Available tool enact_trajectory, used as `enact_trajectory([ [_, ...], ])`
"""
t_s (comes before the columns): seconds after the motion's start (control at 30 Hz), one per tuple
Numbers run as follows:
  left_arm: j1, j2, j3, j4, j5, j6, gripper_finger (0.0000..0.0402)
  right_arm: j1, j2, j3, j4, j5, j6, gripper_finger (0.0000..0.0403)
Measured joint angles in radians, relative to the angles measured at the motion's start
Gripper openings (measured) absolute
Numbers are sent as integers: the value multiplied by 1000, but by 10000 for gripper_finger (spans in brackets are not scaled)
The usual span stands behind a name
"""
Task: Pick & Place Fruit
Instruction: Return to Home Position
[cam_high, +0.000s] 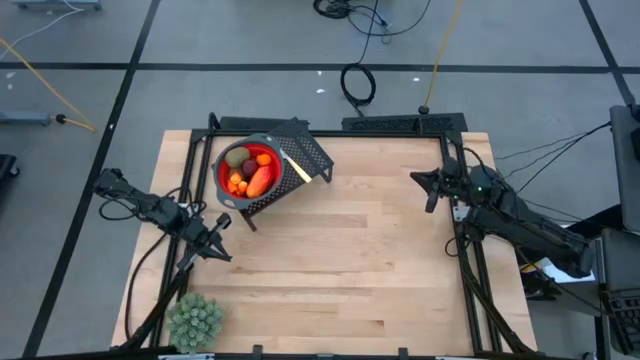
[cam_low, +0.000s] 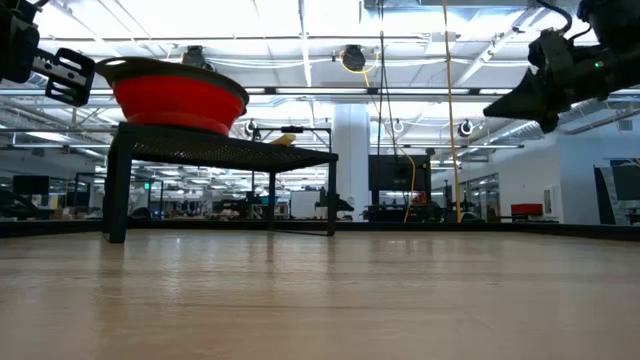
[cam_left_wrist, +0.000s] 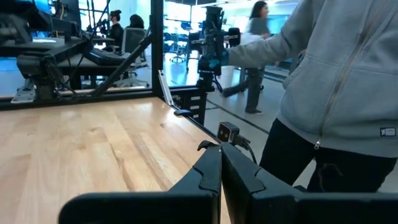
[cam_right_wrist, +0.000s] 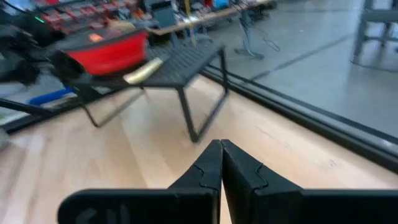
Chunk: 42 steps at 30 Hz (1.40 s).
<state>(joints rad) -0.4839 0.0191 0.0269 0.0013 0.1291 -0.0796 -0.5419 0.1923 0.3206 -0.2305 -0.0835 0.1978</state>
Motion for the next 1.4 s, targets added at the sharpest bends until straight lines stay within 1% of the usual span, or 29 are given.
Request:
enact_trajectory([
  [0.07,0,0,0,0,0,22,8,0,-18,-6,-35,9,0,0],
  [0.17,0,0,0,0,0,55,8,0,-38,-34,-30,6,4,0],
  [0.33,0,0,0,0,0,55,8,0,-61,-82,-32,5,26,0],
  [0.47,0,0,0,0,0,61,8,0,-85,-85,-20,6,20,0],
  [0.6,0,0,0,0,0,78,8,0,-118,-85,-49,25,-12,0],
  [0.73,0,0,0,0,0,77,8,0,-137,-86,-113,31,3,0],
  [0.8,0,0,0,0,0,77,8,0,-141,-95,-108,31,21,0],
  [0.97,0,0,0,0,0,75,8,0,-142,-135,-24,36,-1,0],
  [1.1,0,0,0,0,0,75,8,0,-141,-168,54,63,-32,0],
  [1.4,0,0,0,1,0,75,8,0,-142,-188,102,63,-68,0],
])
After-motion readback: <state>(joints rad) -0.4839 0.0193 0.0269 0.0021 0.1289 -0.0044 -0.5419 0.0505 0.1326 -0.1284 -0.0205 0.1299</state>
